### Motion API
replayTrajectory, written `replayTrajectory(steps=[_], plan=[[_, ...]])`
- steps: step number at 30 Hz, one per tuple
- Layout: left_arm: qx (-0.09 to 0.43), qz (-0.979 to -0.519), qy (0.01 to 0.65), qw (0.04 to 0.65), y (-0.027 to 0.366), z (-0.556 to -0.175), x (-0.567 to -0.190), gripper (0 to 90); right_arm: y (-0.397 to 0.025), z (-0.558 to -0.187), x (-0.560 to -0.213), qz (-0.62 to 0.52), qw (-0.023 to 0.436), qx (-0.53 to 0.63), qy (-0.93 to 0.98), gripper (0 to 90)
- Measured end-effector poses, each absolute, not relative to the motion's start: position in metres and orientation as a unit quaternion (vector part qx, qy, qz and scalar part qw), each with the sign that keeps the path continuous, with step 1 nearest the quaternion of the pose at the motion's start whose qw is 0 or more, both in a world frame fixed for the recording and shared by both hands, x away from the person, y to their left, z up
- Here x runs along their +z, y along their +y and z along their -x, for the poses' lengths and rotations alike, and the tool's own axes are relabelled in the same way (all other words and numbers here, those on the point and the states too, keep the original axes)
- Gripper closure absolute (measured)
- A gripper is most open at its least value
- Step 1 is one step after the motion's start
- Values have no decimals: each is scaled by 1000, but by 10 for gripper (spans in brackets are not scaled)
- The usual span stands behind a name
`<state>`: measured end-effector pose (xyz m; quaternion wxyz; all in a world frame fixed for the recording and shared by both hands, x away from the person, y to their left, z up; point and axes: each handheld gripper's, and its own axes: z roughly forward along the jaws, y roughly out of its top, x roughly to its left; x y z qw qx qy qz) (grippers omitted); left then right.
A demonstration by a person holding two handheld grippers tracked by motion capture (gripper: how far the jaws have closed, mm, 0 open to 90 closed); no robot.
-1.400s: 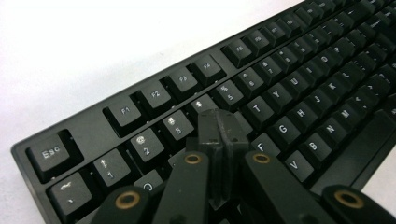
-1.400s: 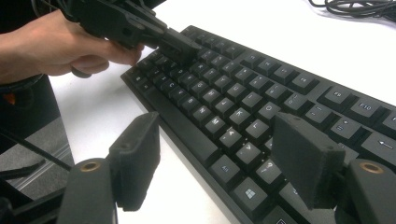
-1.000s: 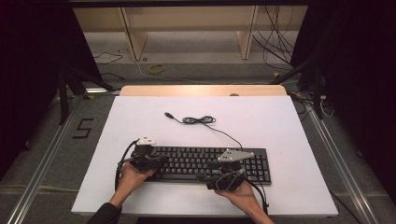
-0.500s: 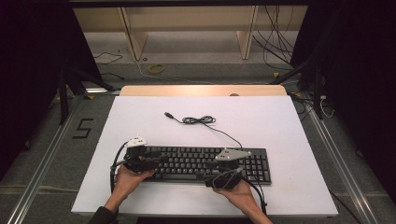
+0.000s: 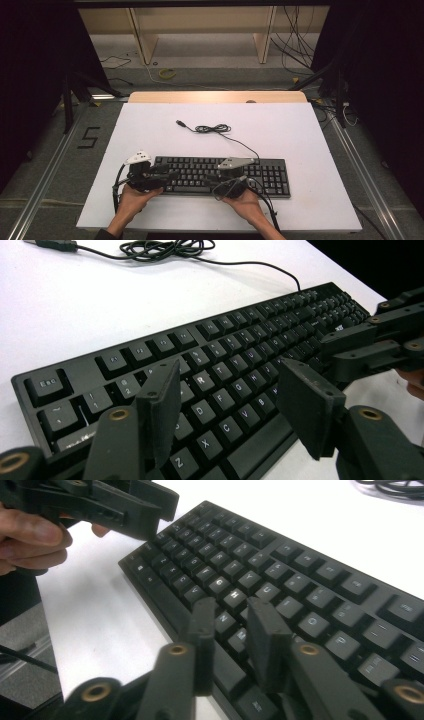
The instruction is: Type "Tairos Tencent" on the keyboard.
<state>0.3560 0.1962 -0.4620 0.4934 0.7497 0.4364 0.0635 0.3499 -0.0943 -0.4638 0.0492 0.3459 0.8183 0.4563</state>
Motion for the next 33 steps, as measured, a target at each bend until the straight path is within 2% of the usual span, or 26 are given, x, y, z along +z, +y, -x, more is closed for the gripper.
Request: replayTrajectory(steps=[5, 10, 33], plan=[[65, -751, 428, 499, 196, -351, -462, 408, -84, -354, -467, -338, 51, 449, 826, 855], [64, -750, 424, 504, 198, -348, -462, 387, -74, -358, -471, -334, 49, 439, 832, 896], [66, -753, 417, 505, 198, -342, -463, 378, -59, -361, -486, -335, 64, 407, 847, 900]])
